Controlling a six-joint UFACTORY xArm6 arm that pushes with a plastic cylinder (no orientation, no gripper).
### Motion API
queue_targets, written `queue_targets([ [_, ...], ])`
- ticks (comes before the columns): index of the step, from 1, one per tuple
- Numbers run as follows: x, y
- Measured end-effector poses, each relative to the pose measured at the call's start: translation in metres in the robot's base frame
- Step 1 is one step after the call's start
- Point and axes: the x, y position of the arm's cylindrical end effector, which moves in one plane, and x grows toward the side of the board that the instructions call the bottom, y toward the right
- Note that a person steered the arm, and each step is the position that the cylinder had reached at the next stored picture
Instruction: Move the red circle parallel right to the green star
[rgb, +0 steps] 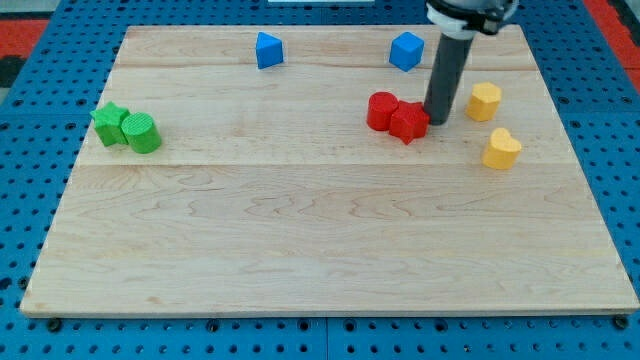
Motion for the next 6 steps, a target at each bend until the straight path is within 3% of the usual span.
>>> queue_targets([
  [2,0.001,-0.085],
  [3,0.004,-0.098],
  [4,0.009,-0.038],
  [6,-0.012,-0.221],
])
